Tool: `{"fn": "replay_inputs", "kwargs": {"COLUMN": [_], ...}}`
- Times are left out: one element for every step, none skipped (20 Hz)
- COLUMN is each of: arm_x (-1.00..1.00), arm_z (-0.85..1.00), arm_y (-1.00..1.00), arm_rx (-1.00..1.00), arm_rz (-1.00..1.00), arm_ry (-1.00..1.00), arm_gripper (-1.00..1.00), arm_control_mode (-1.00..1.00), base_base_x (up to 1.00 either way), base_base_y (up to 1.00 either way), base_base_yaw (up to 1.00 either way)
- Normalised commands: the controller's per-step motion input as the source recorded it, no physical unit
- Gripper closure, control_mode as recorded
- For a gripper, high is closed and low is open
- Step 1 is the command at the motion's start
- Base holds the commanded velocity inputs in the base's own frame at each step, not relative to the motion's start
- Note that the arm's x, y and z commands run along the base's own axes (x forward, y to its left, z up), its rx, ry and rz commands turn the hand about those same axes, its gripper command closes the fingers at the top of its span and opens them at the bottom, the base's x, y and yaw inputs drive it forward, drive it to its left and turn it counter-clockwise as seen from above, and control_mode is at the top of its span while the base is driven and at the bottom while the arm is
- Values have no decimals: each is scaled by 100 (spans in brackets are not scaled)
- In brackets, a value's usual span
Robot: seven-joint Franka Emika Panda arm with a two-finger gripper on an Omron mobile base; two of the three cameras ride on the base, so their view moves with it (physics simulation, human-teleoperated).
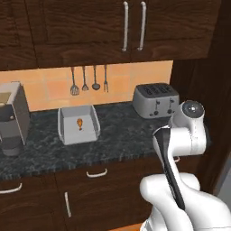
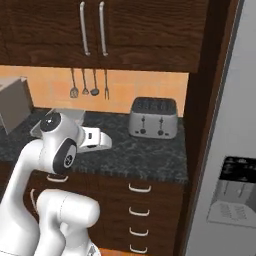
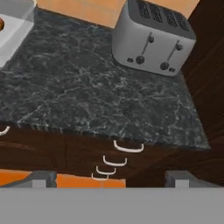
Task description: Place one lime and one chicken drumstick in each tupperware on the nearby counter, to pack two identical lunches.
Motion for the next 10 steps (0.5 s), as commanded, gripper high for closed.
{"fn": "replay_inputs", "kwargs": {"arm_x": [0,0,0,0,0,0,0,0,0,0], "arm_z": [0,0,0,0,0,0,0,0,0,0], "arm_y": [0,0,0,0,0,0,0,0,0,0], "arm_rx": [0,0,0,0,0,0,0,0,0,0], "arm_rz": [0,0,0,0,0,0,0,0,0,0], "arm_ry": [0,0,0,0,0,0,0,0,0,0], "arm_gripper": [-100,-100,-100,-100,-100,-100,-100,-100,-100,-100], "arm_control_mode": [100,100,100,100,100,100,100,100,100,100], "base_base_x": [-52,-74,-84,-87,-81,-58,-23,0,0,0], "base_base_y": [-99,-98,-97,-94,-99,-100,-100,-100,-100,-100], "base_base_yaw": [0,0,0,0,0,0,0,-1,-1,-2]}}
